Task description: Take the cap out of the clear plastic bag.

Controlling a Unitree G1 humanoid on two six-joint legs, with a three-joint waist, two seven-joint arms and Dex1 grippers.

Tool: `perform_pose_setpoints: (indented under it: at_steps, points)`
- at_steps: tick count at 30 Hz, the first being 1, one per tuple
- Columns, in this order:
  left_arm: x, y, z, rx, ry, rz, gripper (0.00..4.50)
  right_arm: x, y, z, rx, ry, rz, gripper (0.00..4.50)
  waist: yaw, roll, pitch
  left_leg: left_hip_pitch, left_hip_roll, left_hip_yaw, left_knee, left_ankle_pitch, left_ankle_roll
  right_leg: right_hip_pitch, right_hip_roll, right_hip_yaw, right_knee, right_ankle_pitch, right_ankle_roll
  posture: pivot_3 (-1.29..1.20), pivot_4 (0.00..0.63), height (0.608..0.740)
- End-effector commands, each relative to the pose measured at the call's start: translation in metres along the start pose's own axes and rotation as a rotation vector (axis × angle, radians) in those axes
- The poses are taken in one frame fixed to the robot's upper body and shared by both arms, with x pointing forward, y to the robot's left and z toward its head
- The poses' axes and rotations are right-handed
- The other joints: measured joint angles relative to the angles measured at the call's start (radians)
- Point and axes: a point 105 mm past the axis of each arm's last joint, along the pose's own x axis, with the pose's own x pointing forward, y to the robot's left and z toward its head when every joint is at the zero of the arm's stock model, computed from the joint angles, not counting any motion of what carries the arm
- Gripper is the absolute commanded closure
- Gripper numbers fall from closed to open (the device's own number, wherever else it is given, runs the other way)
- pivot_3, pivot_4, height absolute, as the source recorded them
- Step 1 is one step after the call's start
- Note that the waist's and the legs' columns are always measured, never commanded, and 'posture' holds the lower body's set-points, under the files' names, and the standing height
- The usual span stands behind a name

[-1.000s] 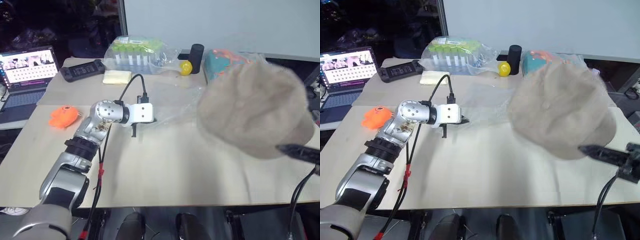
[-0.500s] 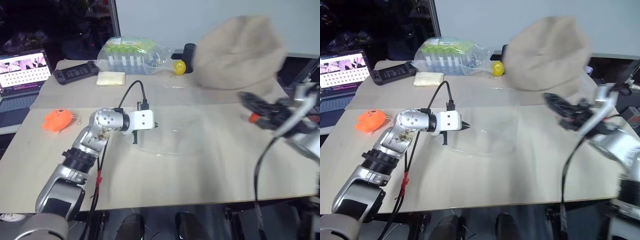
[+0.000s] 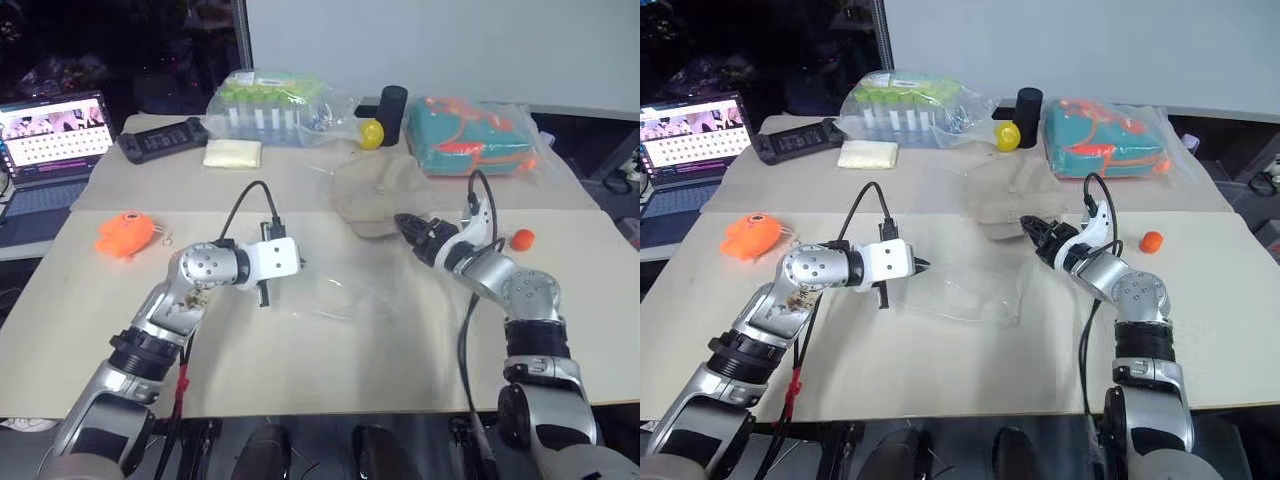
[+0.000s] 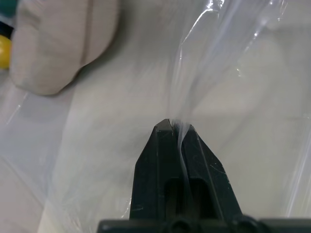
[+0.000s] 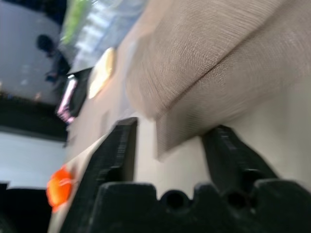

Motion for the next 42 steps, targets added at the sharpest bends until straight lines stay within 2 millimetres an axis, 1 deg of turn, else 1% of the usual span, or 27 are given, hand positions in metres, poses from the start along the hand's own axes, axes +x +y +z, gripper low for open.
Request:
perform_pose_setpoints:
  at_steps: [1, 2, 3, 6, 7, 8, 9, 12, 13, 14, 16, 18, 20, 21, 22, 24, 25, 27, 29, 31, 34, 36, 38, 40, 42]
  points:
    - [-0.013, 0.014, 0.010, -0.010, -0.028, 0.099, 4.23, -0.013, 0.018, 0.008, -0.144, 0.109, 0.046, 0.39, -0.006, 0.000, 0.000, 0.000, 0.000, 0.000, 0.000, 0.000, 0.000, 0.000, 0.000, 0.000, 0.000, 0.000, 0.000, 0.00, 0.150, 0.740]
    - [-0.014, 0.015, 0.011, -0.025, -0.034, 0.111, 3.96, -0.017, 0.020, 0.005, -0.171, 0.149, 0.051, 0.11, -0.006, 0.000, 0.000, 0.000, 0.000, 0.000, 0.000, 0.000, 0.000, 0.000, 0.000, 0.001, 0.000, 0.000, 0.000, 0.00, 0.150, 0.740]
    - [-0.015, 0.015, 0.012, -0.041, -0.041, 0.115, 3.77, -0.020, 0.021, 0.003, -0.194, 0.182, 0.055, 0.00, -0.006, 0.000, 0.000, 0.000, 0.000, 0.000, 0.000, 0.000, 0.000, 0.000, 0.000, 0.001, 0.000, 0.000, 0.000, 0.00, 0.150, 0.740]
    - [-0.022, 0.004, 0.015, -0.122, -0.078, 0.074, 2.69, -0.039, 0.022, 0.006, -0.326, 0.279, 0.026, 0.00, -0.008, 0.001, 0.000, 0.001, 0.000, 0.000, -0.001, 0.000, 0.000, 0.000, 0.000, 0.001, 0.000, 0.000, 0.000, 0.00, 0.150, 0.740]
    - [-0.023, 0.002, 0.016, -0.147, -0.086, 0.066, 2.29, -0.043, 0.022, 0.007, -0.354, 0.294, 0.017, 0.00, -0.008, 0.001, 0.000, 0.001, 0.001, 0.000, -0.001, 0.000, 0.000, 0.000, 0.000, 0.002, 0.000, 0.000, 0.000, 0.00, 0.150, 0.740]
    - [-0.027, -0.002, 0.015, -0.132, -0.082, 0.050, 2.11, -0.046, 0.022, 0.011, -0.390, 0.298, 0.004, 0.00, -0.008, 0.001, 0.000, 0.001, 0.001, 0.000, -0.001, 0.000, 0.000, 0.000, 0.000, 0.002, 0.000, 0.000, 0.000, 0.00, 0.150, 0.740]
    - [-0.029, -0.005, 0.015, -0.118, -0.078, 0.038, 1.64, -0.048, 0.022, 0.014, -0.414, 0.301, -0.004, 0.00, -0.009, 0.001, 0.000, 0.001, 0.000, 0.000, -0.001, 0.000, 0.000, 0.000, 0.000, 0.002, -0.001, 0.000, 0.000, 0.00, 0.150, 0.740]
    - [-0.041, -0.018, 0.019, -0.159, -0.114, -0.036, 0.67, -0.055, 0.024, 0.020, -0.514, 0.313, -0.008, 0.00, -0.011, 0.001, 0.000, 0.002, 0.000, 0.001, -0.001, 0.000, 0.000, 0.000, 0.000, 0.003, -0.004, 0.000, 0.000, 0.00, 0.150, 0.740]
    - [-0.049, -0.023, 0.026, -0.229, -0.167, -0.067, 0.27, -0.058, 0.025, 0.022, -0.561, 0.318, -0.007, 0.00, -0.010, 0.001, 0.000, 0.003, 0.000, 0.002, -0.002, 0.000, 0.000, 0.000, 0.000, 0.004, -0.004, 0.000, 0.000, 0.00, 0.150, 0.740]
    - [-0.059, -0.024, 0.031, -0.325, -0.224, -0.068, 0.10, -0.061, 0.026, 0.024, -0.634, 0.321, -0.012, 0.00, -0.010, 0.001, 0.000, 0.003, 0.000, 0.002, -0.002, 0.000, 0.000, 0.000, 0.000, 0.004, -0.004, 0.000, 0.000, 0.00, 0.150, 0.740]
    - [-0.080, -0.018, 0.039, -0.505, -0.322, -0.037, 0.10, -0.068, 0.026, 0.027, -0.755, 0.336, -0.027, 0.00, -0.011, 0.001, 0.000, 0.003, 0.002, 0.001, -0.002, 0.000, 0.000, -0.002, 0.000, 0.006, -0.004, 0.000, 0.000, 0.00, 0.150, 0.740]
    - [-0.099, 0.000, 0.039, -0.667, -0.408, 0.068, 0.10, -0.070, 0.028, 0.031, -0.843, 0.316, -0.029, 0.00, -0.010, 0.001, 0.000, 0.002, 0.002, -0.001, -0.002, 0.000, 0.001, -0.003, 0.000, 0.006, -0.004, -0.001, 0.000, 0.00, 0.150, 0.740]
    - [-0.118, 0.016, 0.033, -0.757, -0.455, 0.189, 0.10, -0.064, 0.041, 0.044, -0.983, 0.184, 0.001, 0.00, -0.009, 0.001, 0.000, 0.003, 0.001, -0.001, -0.001, 0.000, 0.001, -0.001, 0.000, 0.006, -0.004, -0.001, 0.000, 0.00, 0.150, 0.740]
    - [-0.124, 0.021, 0.031, -0.779, -0.466, 0.224, 0.10, -0.061, 0.047, 0.049, -1.021, 0.130, 0.018, 0.00, -0.011, 0.001, 0.000, 0.004, 0.001, -0.001, -0.001, 0.000, 0.001, -0.001, 0.000, 0.006, -0.003, -0.001, 0.000, 0.00, 0.150, 0.740]
    - [-0.128, 0.031, 0.028, -0.805, -0.482, 0.302, 0.10, -0.053, 0.047, 0.062, -1.084, 0.029, -0.037, 0.00, -0.013, 0.001, 0.000, 0.005, 0.001, -0.001, 0.000, 0.000, 0.000, 0.000, 0.000, 0.007, -0.003, -0.001, 0.000, 0.00, 0.150, 0.740]
    - [-0.131, 0.047, 0.022, -0.821, -0.498, 0.447, 0.10, -0.038, 0.046, 0.079, -1.196, -0.160, -0.110, 0.00, -0.013, 0.000, 0.000, 0.009, 0.000, 0.000, 0.000, 0.000, 0.000, 0.003, 0.001, 0.008, -0.002, -0.001, 0.000, 0.00, 0.150, 0.740]
    - [-0.130, 0.053, 0.019, -0.829, -0.500, 0.510, 0.10, -0.031, 0.044, 0.081, -1.217, -0.217, -0.126, 0.00, -0.012, 0.000, 0.000, 0.011, 0.000, 0.001, 0.000, 0.000, 0.000, 0.005, 0.001, 0.008, -0.002, -0.001, 0.000, 0.00, 0.150, 0.740]
    - [-0.123, 0.059, 0.012, -0.821, -0.460, 0.600, 0.10, -0.017, 0.043, 0.078, -1.157, -0.321, -0.112, 0.00, -0.012, 0.000, 0.000, 0.011, -0.001, 0.004, 0.000, 0.001, -0.002, 0.005, 0.001, 0.009, -0.002, 0.000, 0.000, 0.00, 0.150, 0.740]
    - [-0.113, 0.058, 0.007, -0.802, -0.414, 0.652, 0.10, -0.002, 0.044, 0.067, -1.101, -0.375, -0.083, 0.00, -0.012, 0.000, 0.000, 0.011, -0.001, 0.006, -0.001, 0.002, -0.003, 0.005, 0.001, 0.009, -0.001, 0.001, -0.001, 0.00, 0.150, 0.740]
    - [-0.109, 0.061, -0.001, -0.807, -0.376, 0.743, 0.10, 0.012, 0.039, 0.052, -1.055, -0.378, -0.065, 0.00, -0.012, 0.000, 0.000, 0.010, -0.001, 0.006, -0.003, 0.002, -0.004, 0.002, 0.001, 0.010, -0.001, 0.001, -0.001, 0.00, 0.150, 0.740]
    - [-0.104, 0.055, -0.011, -0.812, -0.338, 0.828, 0.10, 0.017, 0.021, 0.037, -1.005, -0.371, -0.079, 0.00, -0.012, 0.000, 0.000, 0.009, 0.000, 0.005, -0.006, 0.002, -0.004, 0.001, 0.000, 0.010, 0.000, 0.001, -0.001, 0.00, 0.150, 0.740]
    - [-0.103, 0.045, -0.021, -0.818, -0.300, 0.893, 0.10, 0.015, 0.010, 0.027, -1.010, -0.360, -0.081, 0.00, -0.009, 0.000, -0.001, 0.009, 0.000, 0.004, -0.007, 0.002, -0.004, 0.001, -0.001, 0.010, 0.000, 0.001, -0.001, 0.00, 0.150, 0.740]
    - [-0.099, 0.027, -0.031, -0.848, -0.269, 0.923, 0.10, 0.009, -0.003, 0.017, -1.016, -0.343, -0.095, 0.00, -0.007, 0.000, -0.001, 0.009, 0.000, 0.003, -0.008, 0.002, -0.004, 0.001, -0.002, 0.010, -0.001, 0.001, -0.001, 0.00, 0.150, 0.740]
    - [-0.097, 0.005, -0.041, -0.814, -0.198, 0.934, 0.10, -0.003, -0.016, 0.005, -1.040, -0.317, -0.098, 0.00, -0.007, 0.000, -0.001, 0.009, 0.000, 0.003, -0.008, 0.001, -0.003, 0.002, -0.002, 0.010, -0.002, 0.002, -0.001, 0.00, 0.150, 0.740]
    - [-0.100, -0.009, -0.048, -0.796, -0.163, 0.967, 0.10, -0.016, -0.027, -0.003, -1.035, -0.303, -0.108, 0.00, -0.007, 0.000, -0.001, 0.009, 0.001, 0.004, -0.008, 0.001, -0.003, 0.002, -0.003, 0.011, -0.002, 0.002, -0.001, 0.00, 0.150, 0.740]
